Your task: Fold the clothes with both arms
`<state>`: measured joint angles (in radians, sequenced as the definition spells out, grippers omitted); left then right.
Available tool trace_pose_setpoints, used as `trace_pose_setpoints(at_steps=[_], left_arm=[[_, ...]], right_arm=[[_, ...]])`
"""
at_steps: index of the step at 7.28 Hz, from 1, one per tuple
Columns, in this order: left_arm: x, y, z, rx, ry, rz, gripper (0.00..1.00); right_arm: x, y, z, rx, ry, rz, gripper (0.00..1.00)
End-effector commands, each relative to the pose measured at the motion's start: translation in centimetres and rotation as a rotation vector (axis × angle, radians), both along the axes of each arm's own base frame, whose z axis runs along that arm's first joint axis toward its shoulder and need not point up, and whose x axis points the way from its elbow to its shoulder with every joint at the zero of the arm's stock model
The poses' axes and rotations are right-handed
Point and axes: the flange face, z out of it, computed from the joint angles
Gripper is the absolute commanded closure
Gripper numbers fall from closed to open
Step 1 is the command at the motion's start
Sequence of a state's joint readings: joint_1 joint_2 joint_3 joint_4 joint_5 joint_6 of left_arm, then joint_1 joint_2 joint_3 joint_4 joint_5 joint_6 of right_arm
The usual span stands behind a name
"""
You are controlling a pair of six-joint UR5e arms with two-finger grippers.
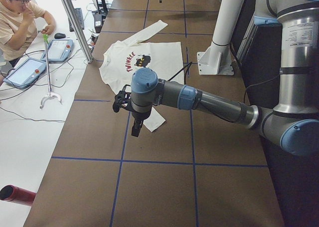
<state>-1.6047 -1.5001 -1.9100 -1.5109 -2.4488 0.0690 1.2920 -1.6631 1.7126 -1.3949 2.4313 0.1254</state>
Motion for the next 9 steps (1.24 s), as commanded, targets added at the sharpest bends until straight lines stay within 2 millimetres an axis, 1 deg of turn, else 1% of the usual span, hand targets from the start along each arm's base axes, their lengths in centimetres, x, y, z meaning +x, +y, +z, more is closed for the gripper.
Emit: trace_pose_setpoints(at_steps=[1,2,3,4,5,6,8,9], left_arm=[[0.9,-0.3,1.0,0.009,0.09,0.027,0.0],[1.1,-0.3,1.0,0.013,0.091,0.031,0.0],[1.6,-0.4,0.9,0.012,0.091,0.041,0.0],[2.0,-0.5,1.2,0.007,0.091,0.049,0.0],[2.0,-0.5,1.2,0.008,0.09,0.05,0.0],[2.0,-0.5,1.2,0.006,0.089,0.048,0.0],[2.0,-0.5,1.2,0.008,0.09,0.048,0.0],[2.0,-0.5,1.1,0.008,0.09,0.048,0.0]], right_arm=[[-7.5,1.0,-0.3,-0.025,0.005,0.039,0.0],[-10.5,1.4,-1.3,-0.047,0.016,0.125,0.0],[-12.6,1.8,-1.3,-0.109,0.031,0.232,0.11],[-12.9,2.0,-1.1,-0.132,0.023,0.28,0.19],[-13.0,2.0,0.7,-0.156,0.044,0.282,0.24],[-13.7,1.3,0.6,-0.157,0.04,0.281,0.25],[-13.8,1.2,0.9,-0.173,0.043,0.291,0.47],[-14.1,1.4,1.0,-0.178,0.046,0.288,0.53]])
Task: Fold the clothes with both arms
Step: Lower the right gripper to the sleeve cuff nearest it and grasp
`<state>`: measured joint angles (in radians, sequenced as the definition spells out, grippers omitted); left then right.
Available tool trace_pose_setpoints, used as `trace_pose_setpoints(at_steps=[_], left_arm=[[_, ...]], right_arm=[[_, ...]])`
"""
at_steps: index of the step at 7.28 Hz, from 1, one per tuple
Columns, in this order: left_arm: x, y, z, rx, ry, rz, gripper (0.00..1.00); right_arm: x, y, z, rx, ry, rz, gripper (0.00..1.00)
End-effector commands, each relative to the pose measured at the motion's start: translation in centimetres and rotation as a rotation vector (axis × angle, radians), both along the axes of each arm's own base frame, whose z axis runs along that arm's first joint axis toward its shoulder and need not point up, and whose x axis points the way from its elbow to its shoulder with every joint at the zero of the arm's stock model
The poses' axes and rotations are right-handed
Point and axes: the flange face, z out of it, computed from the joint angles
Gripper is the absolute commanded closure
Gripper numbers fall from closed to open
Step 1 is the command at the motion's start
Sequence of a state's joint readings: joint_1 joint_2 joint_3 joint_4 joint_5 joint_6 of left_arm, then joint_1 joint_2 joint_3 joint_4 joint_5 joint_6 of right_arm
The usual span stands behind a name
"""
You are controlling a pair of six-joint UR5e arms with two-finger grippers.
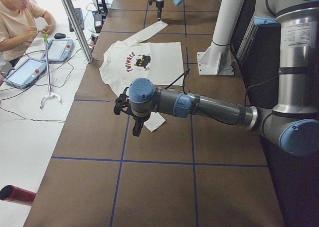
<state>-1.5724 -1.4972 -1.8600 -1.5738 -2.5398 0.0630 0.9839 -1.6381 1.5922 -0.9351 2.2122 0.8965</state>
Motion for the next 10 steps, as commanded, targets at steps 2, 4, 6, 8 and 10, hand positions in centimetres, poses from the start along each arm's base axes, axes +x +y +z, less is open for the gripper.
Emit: trace_pose_setpoints(at_steps=[2,4,6,8,10], left_arm=[[0.0,0.0,-0.2,0.006,-0.001,0.001,0.0],[0.0,-0.1,-0.3,0.025,-0.003,-0.001,0.0],[0.0,-0.1,-0.3,0.028,-0.004,0.001,0.0],[0.0,-0.1,-0.5,0.028,-0.004,-0.001,0.0],[0.0,0.0,-0.8,0.034,-0.004,-0.001,0.0]], right_arm=[[-0.4,0.2,0.6,-0.014,0.005,-0.003,0.5],[-0.4,0.2,0.7,-0.016,0.008,-0.002,0.5],[-0.3,0.2,1.3,-0.026,0.015,-0.002,0.85],[-0.5,0.2,0.7,-0.024,0.002,-0.007,1.0],[-1.5,-0.6,-6.7,-0.017,-0.106,0.003,1.0]])
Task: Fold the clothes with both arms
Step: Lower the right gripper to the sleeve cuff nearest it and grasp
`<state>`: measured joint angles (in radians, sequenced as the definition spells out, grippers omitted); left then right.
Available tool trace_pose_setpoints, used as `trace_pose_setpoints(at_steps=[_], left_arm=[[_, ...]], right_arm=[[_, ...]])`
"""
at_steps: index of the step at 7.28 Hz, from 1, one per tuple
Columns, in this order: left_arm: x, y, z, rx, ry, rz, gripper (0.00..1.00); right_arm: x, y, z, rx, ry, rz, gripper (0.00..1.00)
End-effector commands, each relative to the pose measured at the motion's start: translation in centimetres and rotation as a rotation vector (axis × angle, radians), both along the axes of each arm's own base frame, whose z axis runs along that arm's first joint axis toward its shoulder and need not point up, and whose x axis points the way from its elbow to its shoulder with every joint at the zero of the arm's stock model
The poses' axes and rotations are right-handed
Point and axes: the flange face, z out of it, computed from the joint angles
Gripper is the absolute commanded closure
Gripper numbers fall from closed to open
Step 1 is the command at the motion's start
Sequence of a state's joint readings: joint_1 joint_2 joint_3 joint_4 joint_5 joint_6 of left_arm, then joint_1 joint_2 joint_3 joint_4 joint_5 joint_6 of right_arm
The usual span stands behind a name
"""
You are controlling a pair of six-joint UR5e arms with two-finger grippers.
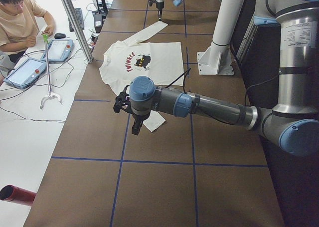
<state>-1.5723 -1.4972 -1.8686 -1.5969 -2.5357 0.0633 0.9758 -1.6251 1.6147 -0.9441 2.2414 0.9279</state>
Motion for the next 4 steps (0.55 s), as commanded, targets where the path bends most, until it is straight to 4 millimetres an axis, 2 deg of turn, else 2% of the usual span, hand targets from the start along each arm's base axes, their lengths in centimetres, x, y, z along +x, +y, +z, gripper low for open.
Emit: trace_pose_setpoints(at_steps=[1,2,3,4], left_arm=[[0.0,0.1,-0.1,0.003,0.0,0.0,0.0],[0.0,0.0,-0.2,0.004,0.0,0.0,0.0],[0.0,0.0,-0.3,0.002,0.005,-0.001,0.0],[0.0,-0.1,-0.4,0.005,0.008,0.0,0.0]], right_arm=[[-1.1,-2.4,-11.4,-0.043,-0.135,0.039,1.0],[-2.1,-4.1,-16.8,-0.043,-0.147,0.049,1.0],[-3.9,-6.8,-22.0,-0.045,-0.152,0.055,1.0],[-7.9,-8.9,-29.7,-0.096,-0.171,0.096,1.0]])
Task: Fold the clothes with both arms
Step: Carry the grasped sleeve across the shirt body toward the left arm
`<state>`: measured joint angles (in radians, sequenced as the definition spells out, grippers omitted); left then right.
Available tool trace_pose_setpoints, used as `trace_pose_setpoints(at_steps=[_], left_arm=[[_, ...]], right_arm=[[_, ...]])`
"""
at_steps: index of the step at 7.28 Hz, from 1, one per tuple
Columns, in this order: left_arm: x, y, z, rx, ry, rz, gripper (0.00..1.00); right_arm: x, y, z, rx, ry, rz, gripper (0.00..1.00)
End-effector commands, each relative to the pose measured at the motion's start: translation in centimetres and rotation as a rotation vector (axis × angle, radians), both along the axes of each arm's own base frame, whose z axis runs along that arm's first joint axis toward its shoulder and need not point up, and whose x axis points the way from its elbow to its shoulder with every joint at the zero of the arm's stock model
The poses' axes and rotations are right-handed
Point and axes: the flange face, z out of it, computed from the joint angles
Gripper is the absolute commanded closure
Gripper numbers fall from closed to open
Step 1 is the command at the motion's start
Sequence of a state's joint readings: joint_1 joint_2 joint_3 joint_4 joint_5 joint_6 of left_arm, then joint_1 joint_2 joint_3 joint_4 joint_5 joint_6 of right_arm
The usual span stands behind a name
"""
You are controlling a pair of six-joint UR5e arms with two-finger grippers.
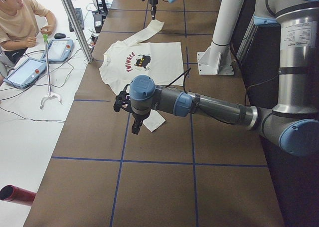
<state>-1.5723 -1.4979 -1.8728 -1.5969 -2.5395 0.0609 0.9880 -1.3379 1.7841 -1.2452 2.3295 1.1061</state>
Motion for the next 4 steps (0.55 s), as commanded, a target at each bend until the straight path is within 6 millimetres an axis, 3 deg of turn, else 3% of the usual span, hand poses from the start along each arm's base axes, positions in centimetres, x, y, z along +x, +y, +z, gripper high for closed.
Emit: trace_pose_setpoints(at_steps=[1,3,4], left_arm=[[0.0,-0.2,-0.4,0.009,0.003,0.002,0.0],[0.0,-0.7,-1.2,0.04,0.004,0.0,0.0],[0.0,-0.9,-1.0,0.052,0.004,0.0,0.0]], right_arm=[[-7.8,-4.2,-16.4,-0.092,-0.058,0.126,1.0],[-16.9,-2.9,-25.3,-0.02,-0.107,0.172,1.0],[-22.7,-3.6,-30.1,-0.056,-0.183,0.215,1.0]])
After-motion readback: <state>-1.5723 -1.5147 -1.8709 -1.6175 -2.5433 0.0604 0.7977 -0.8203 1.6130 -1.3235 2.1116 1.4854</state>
